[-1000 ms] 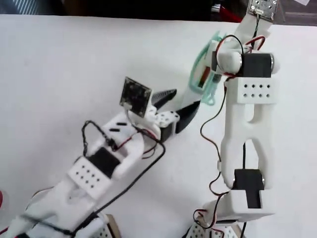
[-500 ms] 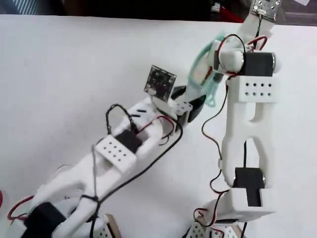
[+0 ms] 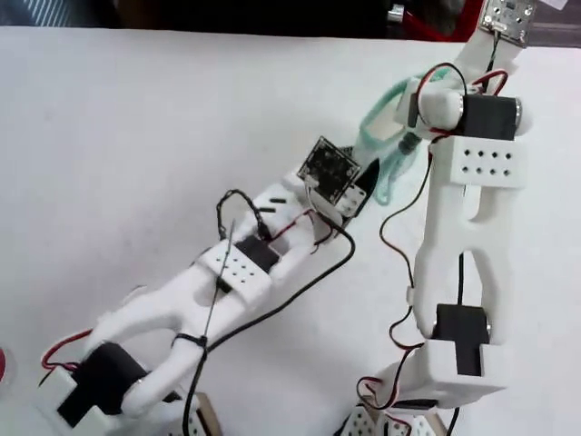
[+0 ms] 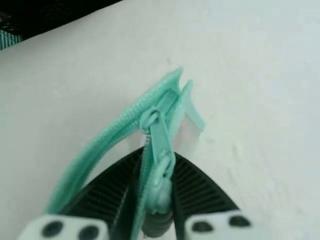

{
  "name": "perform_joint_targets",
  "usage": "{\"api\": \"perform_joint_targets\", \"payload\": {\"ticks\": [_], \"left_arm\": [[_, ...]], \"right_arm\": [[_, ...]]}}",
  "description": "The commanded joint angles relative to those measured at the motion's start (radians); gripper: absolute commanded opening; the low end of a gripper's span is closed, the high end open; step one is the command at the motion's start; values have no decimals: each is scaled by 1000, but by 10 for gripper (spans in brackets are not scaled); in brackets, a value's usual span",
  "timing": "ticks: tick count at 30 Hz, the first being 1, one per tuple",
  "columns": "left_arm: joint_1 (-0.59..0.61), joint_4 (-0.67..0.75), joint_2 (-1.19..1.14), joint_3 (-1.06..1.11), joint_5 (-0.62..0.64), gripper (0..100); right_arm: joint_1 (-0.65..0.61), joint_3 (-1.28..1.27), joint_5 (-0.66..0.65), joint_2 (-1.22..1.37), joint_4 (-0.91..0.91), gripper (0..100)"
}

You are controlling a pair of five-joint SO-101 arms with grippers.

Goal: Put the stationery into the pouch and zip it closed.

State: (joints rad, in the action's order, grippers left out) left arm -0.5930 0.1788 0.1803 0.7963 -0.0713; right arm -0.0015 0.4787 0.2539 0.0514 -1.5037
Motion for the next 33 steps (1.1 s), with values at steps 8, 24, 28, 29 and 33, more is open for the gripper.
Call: {"api": "perform_joint_targets", "payload": {"ticks": [8, 24, 28, 29, 33], "left_arm": [[68, -233, 564, 206, -21, 25], [168, -295, 783, 425, -15, 24], [162, -275, 783, 451, -15, 24], [165, -275, 783, 451, -15, 24], [166, -281, 783, 453, -15, 24]], "right_arm": [[-87, 100, -146, -31, -163, 161], [-145, 138, -512, -369, -214, 204], [-127, 126, -509, -375, -214, 204], [-127, 110, -508, -375, -214, 204], [-154, -38, -516, -383, -194, 201]]}}
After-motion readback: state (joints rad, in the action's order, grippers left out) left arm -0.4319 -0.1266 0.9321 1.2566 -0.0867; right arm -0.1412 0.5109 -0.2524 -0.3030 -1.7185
